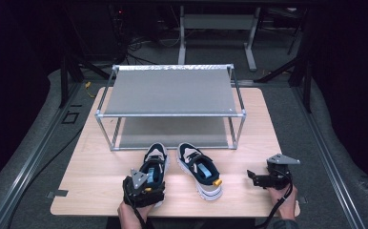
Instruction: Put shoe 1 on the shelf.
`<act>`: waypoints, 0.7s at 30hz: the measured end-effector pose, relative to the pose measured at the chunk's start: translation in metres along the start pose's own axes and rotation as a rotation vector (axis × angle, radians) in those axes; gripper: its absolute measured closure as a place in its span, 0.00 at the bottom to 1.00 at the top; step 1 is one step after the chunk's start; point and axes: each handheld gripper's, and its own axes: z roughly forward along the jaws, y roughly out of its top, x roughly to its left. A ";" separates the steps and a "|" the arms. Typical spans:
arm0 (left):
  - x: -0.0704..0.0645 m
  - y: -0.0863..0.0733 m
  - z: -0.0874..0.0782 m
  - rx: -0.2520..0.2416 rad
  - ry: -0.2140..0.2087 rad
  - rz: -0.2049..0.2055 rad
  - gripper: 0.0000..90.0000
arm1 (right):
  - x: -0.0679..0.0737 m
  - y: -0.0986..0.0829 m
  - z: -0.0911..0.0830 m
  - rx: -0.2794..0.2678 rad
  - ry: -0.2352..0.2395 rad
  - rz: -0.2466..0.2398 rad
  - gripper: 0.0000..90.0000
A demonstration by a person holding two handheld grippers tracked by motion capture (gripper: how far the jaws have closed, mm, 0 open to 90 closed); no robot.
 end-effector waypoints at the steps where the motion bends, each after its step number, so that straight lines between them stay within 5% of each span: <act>1: 0.000 -0.001 0.000 -0.005 0.000 -0.002 0.12 | 0.000 0.000 0.000 0.005 0.002 -0.001 0.05; 5: -0.001 -0.002 0.005 0.018 0.009 -0.002 0.12 | 0.000 0.000 0.000 0.006 0.002 0.000 0.05; 21: 0.005 -0.007 0.002 -0.037 0.005 0.005 0.23 | 0.000 0.000 -0.001 0.004 0.000 -0.004 0.05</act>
